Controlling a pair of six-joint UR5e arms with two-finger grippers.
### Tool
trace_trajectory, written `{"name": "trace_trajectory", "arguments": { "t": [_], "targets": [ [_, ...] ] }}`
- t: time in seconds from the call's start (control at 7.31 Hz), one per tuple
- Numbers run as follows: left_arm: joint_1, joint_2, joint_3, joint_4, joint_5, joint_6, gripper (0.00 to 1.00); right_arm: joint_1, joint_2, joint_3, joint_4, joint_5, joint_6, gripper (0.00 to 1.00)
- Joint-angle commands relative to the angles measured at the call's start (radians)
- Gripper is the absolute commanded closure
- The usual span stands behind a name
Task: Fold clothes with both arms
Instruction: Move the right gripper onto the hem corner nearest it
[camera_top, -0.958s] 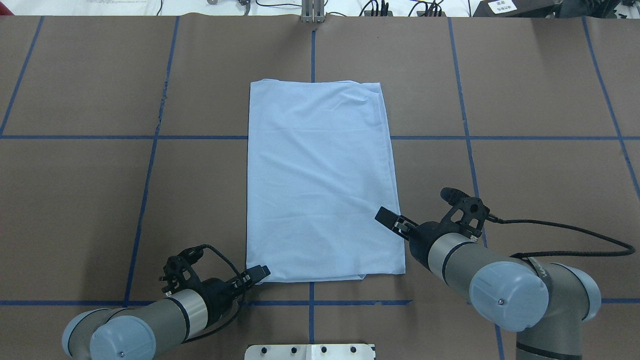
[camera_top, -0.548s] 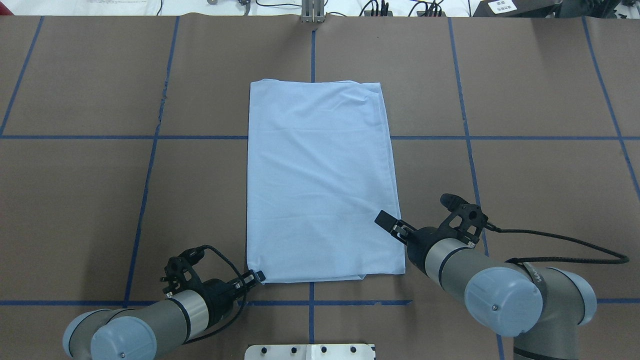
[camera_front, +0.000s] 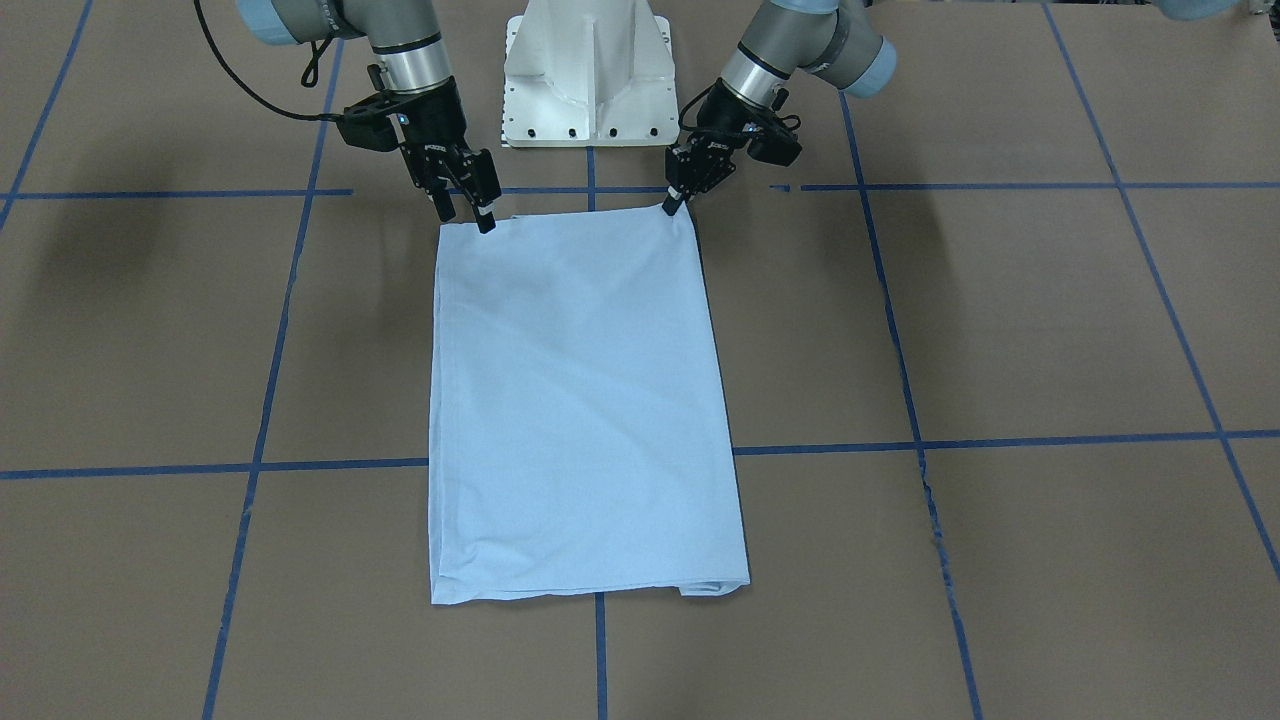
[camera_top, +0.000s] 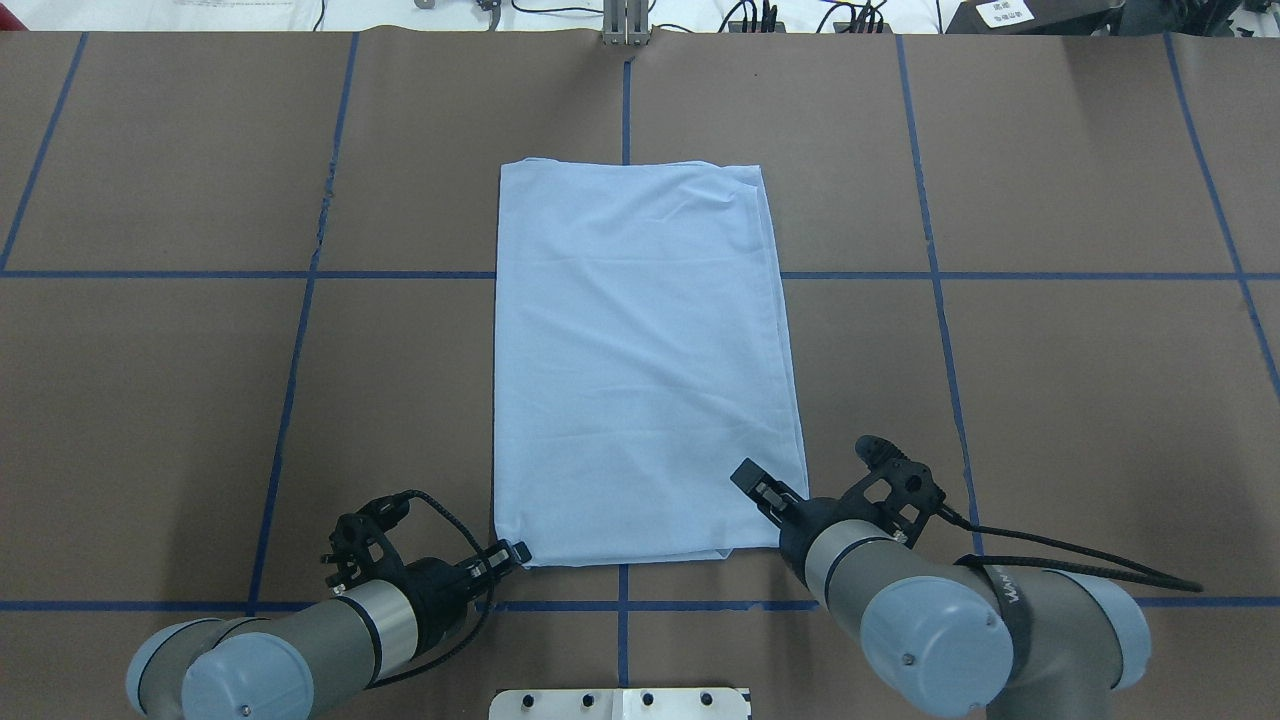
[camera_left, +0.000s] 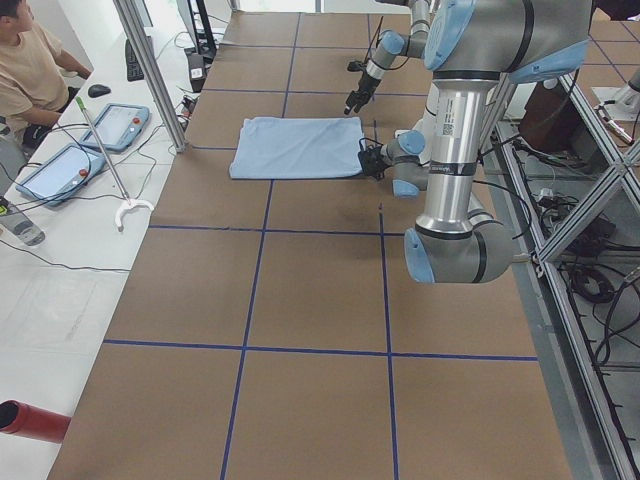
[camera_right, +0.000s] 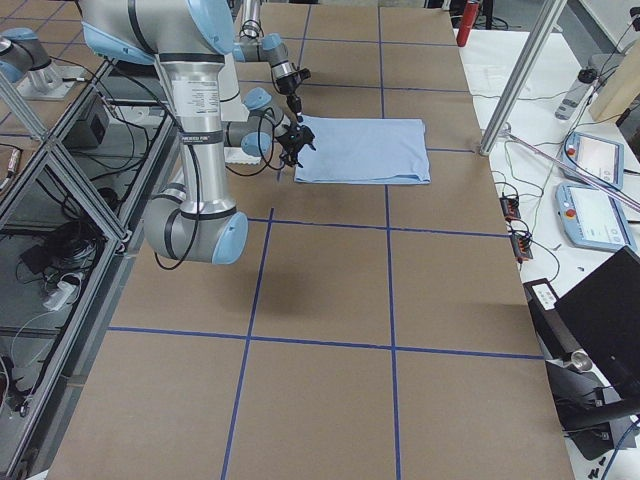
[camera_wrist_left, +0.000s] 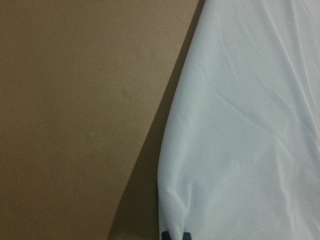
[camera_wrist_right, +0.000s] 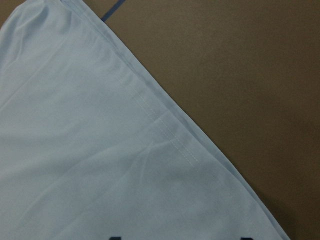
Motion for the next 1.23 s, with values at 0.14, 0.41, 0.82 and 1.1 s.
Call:
{"name": "trace_trajectory", "arguments": {
  "t": [0.14,0.41,0.82,1.1],
  "targets": [
    [0.0,0.0,0.001,0.0,0.0,-0.006,1.0,-0.013,0.097,-0.083,-0.085,0.0,0.059,0.18],
    [0.0,0.0,0.001,0.0,0.0,-0.007,1.0,-0.01,0.119,-0.104,-0.085,0.002,0.059,0.2],
    [0.0,0.0,0.001,0.0,0.0,-0.009,1.0,0.005,0.119,-0.133,-0.087,0.002,0.057,0.24],
    [0.0,0.0,0.001,0.0,0.0,-0.009,1.0,0.005,0.136,-0.133,-0.152,0.005,0.054,0.22]
  ]
}}
